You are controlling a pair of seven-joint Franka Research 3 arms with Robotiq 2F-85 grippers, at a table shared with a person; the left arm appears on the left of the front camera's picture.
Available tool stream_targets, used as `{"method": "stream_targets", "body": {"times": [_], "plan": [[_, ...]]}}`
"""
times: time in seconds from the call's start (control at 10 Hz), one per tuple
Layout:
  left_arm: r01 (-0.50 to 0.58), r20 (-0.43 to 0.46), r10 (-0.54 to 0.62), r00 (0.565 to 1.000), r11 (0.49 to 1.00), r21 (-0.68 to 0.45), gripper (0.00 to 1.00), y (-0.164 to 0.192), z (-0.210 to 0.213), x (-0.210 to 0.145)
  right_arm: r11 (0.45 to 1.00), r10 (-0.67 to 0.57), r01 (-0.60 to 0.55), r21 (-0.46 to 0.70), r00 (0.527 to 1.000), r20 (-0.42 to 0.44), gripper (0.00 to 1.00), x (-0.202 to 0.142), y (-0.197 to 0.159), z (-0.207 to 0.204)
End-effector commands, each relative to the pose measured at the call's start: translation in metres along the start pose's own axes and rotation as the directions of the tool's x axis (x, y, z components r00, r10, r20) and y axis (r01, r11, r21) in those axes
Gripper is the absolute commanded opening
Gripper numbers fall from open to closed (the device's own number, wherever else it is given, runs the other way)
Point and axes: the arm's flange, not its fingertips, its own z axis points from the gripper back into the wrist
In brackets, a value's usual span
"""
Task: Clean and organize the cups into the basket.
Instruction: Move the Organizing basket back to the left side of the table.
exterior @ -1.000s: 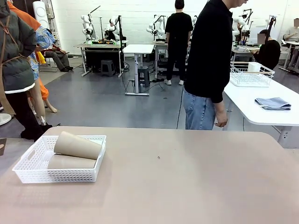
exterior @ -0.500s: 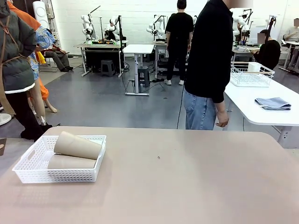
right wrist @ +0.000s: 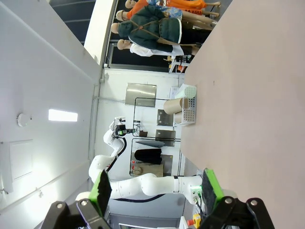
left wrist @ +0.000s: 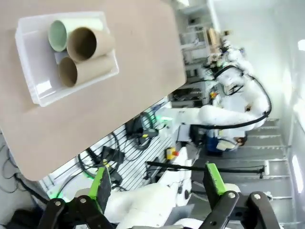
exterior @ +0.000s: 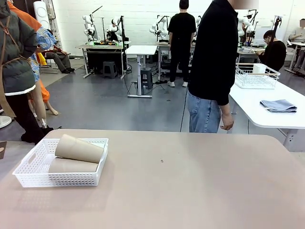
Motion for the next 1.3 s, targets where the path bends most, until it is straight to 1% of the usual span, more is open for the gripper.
{"method": "stream_targets", "body": {"times": [0.0, 0.1, 0.3, 0.4, 0.5, 0.6, 0.8, 0.9, 1.0, 1.2], "plan": [[-0.043, 0.063, 0.047, 0.997, 0.998, -0.052, 1.00, 0.029, 0.026, 0.015, 1.000, 0.000, 0.000, -0.009, 1.000, -0.004, 1.00, 0.000, 0.000, 0.000], [-0.066, 0.092, 0.072, 0.993, 0.995, -0.070, 1.00, 0.044, 0.027, 0.013, 1.000, 0.000, 0.000, -0.009, 1.000, -0.004, 1.00, 0.000, 0.000, 0.000], [-0.108, 0.101, 0.128, 0.987, 0.978, -0.180, 1.00, 0.076, 0.039, 0.011, 1.000, 0.000, 0.000, -0.009, 1.000, -0.004, 1.00, 0.000, 0.000, 0.000], [-0.131, 0.154, 0.167, 0.974, 0.966, -0.222, 1.00, 0.088, 0.043, 0.009, 1.000, 0.000, 0.000, -0.009, 1.000, -0.004, 1.00, 0.000, 0.000, 0.000], [-0.169, 0.196, 0.218, 0.956, 0.956, -0.241, 1.00, 0.100, 0.047, 0.007, 1.000, 0.000, 0.000, -0.009, 1.000, -0.004, 1.00, 0.000, 0.000, 0.000], [-0.194, 0.229, 0.248, 0.941, 0.953, -0.232, 1.00, 0.111, 0.052, 0.005, 1.000, 0.000, 0.000, -0.009, 1.000, -0.004, 1.00, 0.000, 0.000, 0.000], [-0.208, 0.259, 0.274, 0.926, 0.944, -0.256, 1.00, 0.118, 0.060, -0.001, 1.000, 0.000, 0.000, -0.009, 1.000, -0.004, 1.00, 0.000, 0.000, 0.000], [-0.190, 0.259, 0.256, 0.931, 0.948, -0.255, 1.00, 0.115, 0.062, -0.004, 1.000, 0.000, 0.000, -0.009, 1.000, -0.004, 1.00, 0.000, 0.000, 0.000], [-0.198, 0.237, 0.256, 0.937, 0.950, -0.241, 1.00, 0.123, 0.043, -0.008, 1.000, 0.000, 0.000, -0.009, 1.000, -0.004, 1.00, 0.000, 0.000, 0.000], [-0.198, 0.237, 0.256, 0.937, 0.950, -0.241, 1.00, 0.123, 0.043, -0.008, 1.000, 0.000, 0.000, -0.009, 1.000, -0.004, 1.00, 0.000, 0.000, 0.000]]}}
